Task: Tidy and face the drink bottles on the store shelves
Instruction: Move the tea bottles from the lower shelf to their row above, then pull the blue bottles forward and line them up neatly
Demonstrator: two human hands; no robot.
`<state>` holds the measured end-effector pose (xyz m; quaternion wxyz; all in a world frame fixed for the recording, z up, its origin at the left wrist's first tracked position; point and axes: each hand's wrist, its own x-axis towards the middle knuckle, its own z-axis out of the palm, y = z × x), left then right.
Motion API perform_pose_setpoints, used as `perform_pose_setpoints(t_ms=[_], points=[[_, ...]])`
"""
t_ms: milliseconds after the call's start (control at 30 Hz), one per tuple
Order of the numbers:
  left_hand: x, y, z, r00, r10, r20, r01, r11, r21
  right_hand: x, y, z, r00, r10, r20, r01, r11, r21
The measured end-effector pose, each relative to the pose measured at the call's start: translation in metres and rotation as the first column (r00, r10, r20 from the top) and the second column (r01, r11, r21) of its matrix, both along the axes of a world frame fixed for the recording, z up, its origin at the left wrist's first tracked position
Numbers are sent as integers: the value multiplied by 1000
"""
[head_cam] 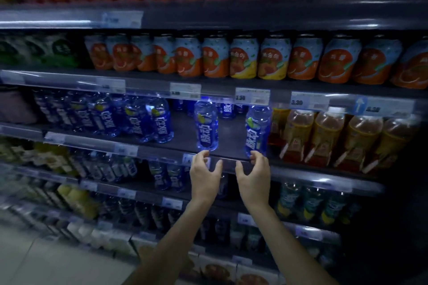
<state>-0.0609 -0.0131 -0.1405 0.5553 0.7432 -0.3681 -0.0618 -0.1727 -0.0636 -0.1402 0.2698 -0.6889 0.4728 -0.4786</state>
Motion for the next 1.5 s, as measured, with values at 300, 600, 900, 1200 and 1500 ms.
perform_pose_setpoints(t_ms=[300,600,900,1200,1500], points=[[118,38,-16,997,-62,-54,62,998,1,119,37,-1,999,-26,40,26,1000,-7],[178,53,-22,988,-137,-71,142,988,63,156,7,19,980,-194,43,195,981,-24],[215,37,-19,999,-22,30,17,988,157,166,-28,20,976,-215,28,213,975,62],[261,11,6,992,124,-33,-122,991,58,170,-30,12,970,-238,41,237,971,30],[290,-2,13,990,71,-124,-68,997,26,164,-33,11,972,-233,26,234,972,-11]])
